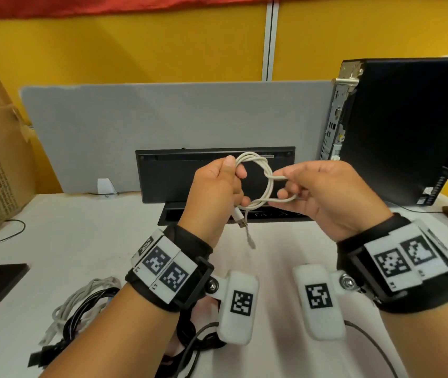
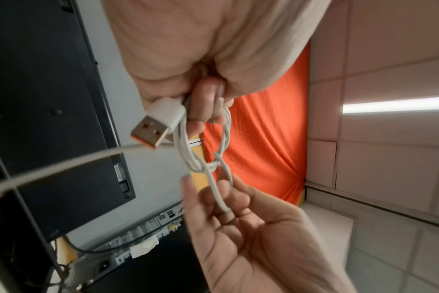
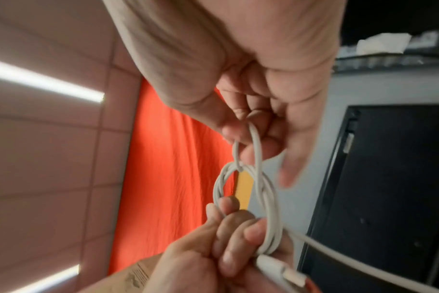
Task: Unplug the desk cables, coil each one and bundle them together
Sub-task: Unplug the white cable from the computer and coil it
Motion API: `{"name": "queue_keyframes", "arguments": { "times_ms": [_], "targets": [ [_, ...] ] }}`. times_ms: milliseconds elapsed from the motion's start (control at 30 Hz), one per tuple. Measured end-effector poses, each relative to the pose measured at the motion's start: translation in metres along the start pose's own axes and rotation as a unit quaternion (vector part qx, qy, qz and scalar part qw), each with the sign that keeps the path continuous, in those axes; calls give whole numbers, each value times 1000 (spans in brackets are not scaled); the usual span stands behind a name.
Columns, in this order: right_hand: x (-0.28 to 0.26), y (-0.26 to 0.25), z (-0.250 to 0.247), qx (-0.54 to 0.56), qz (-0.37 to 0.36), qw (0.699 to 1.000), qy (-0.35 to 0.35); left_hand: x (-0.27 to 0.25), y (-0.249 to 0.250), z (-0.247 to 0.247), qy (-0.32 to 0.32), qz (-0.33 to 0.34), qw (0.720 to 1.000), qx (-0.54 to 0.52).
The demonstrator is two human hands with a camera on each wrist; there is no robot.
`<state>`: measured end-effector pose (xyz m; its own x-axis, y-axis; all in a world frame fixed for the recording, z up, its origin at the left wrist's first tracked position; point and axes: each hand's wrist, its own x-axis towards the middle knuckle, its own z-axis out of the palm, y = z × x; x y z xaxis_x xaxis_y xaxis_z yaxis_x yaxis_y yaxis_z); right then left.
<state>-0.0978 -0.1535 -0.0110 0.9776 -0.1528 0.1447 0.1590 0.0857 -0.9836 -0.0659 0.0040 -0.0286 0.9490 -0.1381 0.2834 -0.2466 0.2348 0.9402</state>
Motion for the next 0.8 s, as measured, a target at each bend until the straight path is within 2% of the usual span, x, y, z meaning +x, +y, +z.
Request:
{"name": "queue_keyframes", "arguments": {
  "times_ms": [67, 167, 267, 400, 500, 667, 733, 800],
  "targets": [
    [1, -1, -1, 33, 13, 999, -12, -1, 1, 1, -17, -8, 1000, -12],
    [2, 0, -6, -100, -7, 995, -17, -2, 1, 3, -15, -10, 1000, 12],
    [3, 1, -10, -230, -39, 972, -17, -2, -1, 2, -18, -15, 1000, 15],
    [5, 4, -13, -358, -145, 922, 1, -1, -4, 0, -56, -34, 998, 9],
    [6, 6, -15, -411, -199, 889, 32, 3, -2, -5, -73, -45, 995, 55],
    [2, 7, -10, -556, -246, 793, 37, 7, -1, -2, -62, -68, 992, 86],
    [0, 9, -4, -574, -268, 773, 27, 3, -3, 0, -94, -64, 988, 103],
    [-1, 10, 1, -571, -282, 771, 7, -1, -5, 1, -109, -42, 981, 154]
  ]
}}
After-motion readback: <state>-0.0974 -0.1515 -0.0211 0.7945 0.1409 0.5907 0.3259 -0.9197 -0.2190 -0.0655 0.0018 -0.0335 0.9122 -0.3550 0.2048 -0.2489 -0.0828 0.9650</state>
